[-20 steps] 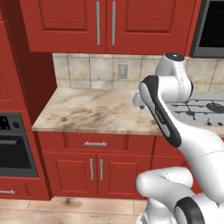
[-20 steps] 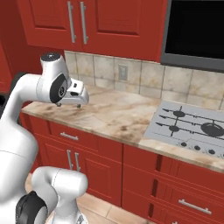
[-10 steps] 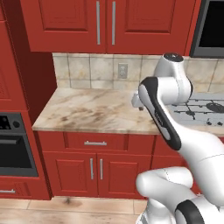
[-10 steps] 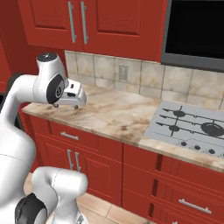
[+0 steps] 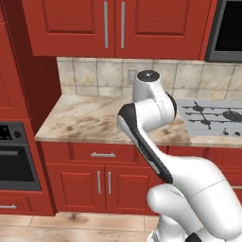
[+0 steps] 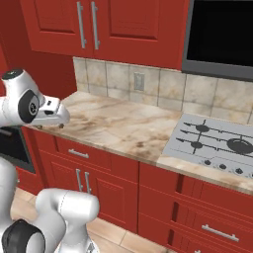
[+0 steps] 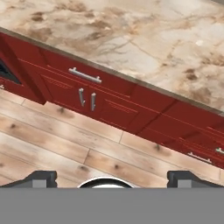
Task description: Take a straw from the drawer in front and place it inside the glass cup on the dining counter.
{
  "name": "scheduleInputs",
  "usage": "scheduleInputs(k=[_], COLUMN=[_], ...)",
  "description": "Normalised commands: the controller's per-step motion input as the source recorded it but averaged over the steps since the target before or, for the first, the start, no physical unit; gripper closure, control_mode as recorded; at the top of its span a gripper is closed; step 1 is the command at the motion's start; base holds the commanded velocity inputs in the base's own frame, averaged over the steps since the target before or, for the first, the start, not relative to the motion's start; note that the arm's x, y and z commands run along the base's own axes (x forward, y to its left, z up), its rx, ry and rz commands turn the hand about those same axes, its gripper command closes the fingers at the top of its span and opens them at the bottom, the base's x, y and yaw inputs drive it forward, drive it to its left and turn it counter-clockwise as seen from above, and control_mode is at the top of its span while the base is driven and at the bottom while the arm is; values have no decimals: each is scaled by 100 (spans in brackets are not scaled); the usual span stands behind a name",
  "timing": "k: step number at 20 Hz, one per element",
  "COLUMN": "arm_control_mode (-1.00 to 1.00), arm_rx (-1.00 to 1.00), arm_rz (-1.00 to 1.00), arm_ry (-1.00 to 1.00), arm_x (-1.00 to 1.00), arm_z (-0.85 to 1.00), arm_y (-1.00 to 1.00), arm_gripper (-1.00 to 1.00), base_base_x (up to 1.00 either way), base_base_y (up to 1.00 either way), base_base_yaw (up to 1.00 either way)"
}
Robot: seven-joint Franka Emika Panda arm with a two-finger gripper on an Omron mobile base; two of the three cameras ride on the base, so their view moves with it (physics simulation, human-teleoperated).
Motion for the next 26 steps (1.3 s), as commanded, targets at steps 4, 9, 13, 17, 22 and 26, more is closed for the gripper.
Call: scheduleInputs(k=[4,9,13,17,22,26], arm_control_mode=[-100,-100,-100,-100,-100,-100], arm_rx=[-20,-26,-25,-25,-23,-19], arm_rz=[0,0,0,0,0,0], arm_ry=[0,-1,0,0,0,0], arm_x=[0,0,6,7,7,23], arm_z=[-43,-52,-48,-47,-48,-48], arm_y=[88,64,58,48,27,15], arm_gripper=[-100,-100,-100,-100,-100,-100], base_base_x=[0,0,0,0,0,0], base_base_y=[0,0,0,0,0,0], base_base_yaw=[0,0,0,0,0,0])
